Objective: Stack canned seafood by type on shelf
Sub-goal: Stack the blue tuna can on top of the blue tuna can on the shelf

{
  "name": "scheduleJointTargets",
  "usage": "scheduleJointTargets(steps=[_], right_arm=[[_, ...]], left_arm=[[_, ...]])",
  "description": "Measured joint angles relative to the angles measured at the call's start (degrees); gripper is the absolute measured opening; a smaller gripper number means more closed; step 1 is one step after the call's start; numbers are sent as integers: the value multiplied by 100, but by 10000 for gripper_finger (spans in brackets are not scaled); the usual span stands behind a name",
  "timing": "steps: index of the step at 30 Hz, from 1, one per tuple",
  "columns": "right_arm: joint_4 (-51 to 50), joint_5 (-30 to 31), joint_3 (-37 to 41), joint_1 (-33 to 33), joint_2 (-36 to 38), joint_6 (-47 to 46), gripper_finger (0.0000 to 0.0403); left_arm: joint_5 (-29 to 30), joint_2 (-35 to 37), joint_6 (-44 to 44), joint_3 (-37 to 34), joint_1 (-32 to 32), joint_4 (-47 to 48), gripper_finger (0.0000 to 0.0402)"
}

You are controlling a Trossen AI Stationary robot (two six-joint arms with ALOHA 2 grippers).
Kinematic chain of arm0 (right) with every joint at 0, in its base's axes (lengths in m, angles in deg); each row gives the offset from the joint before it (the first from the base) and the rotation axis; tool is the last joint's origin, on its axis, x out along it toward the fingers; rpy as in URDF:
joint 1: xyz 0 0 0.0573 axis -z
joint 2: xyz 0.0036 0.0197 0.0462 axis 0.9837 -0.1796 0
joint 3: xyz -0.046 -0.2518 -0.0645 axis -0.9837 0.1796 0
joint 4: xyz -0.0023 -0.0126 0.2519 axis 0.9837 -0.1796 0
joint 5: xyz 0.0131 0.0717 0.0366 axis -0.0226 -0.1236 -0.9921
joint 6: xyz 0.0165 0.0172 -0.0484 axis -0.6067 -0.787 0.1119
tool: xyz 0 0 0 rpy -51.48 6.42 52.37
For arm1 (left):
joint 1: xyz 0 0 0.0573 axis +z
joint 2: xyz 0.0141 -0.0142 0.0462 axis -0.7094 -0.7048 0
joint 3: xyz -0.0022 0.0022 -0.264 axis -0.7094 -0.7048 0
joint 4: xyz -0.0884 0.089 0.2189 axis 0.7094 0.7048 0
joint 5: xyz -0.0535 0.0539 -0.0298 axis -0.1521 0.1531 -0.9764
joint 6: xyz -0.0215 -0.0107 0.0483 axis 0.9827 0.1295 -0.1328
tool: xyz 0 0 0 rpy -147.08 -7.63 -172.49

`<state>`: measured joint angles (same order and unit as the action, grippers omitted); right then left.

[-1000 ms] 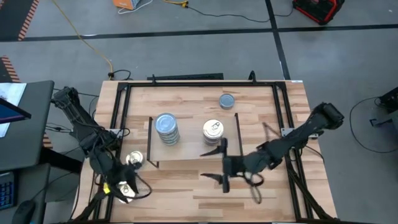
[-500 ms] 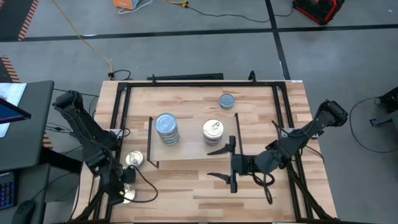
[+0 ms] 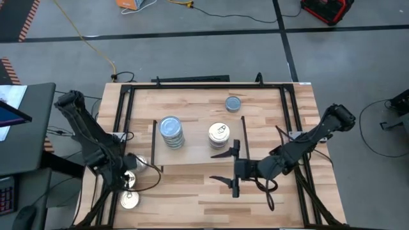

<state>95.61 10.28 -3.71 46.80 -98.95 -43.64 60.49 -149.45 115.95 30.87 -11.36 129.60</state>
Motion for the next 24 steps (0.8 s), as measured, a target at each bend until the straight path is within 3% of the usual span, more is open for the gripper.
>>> scheduleJointTargets(steps=[8,16,24], right_arm=[[15,0,0,0,2,2,327],[20,-1,0,0,2,0,327],[-2,-1,0,1,2,0,327]], left_arm=[[841,54,170,-25,85,590,210],[855,187,134,-692,524,542,210],[675,203,-225,-673,803,418,210]])
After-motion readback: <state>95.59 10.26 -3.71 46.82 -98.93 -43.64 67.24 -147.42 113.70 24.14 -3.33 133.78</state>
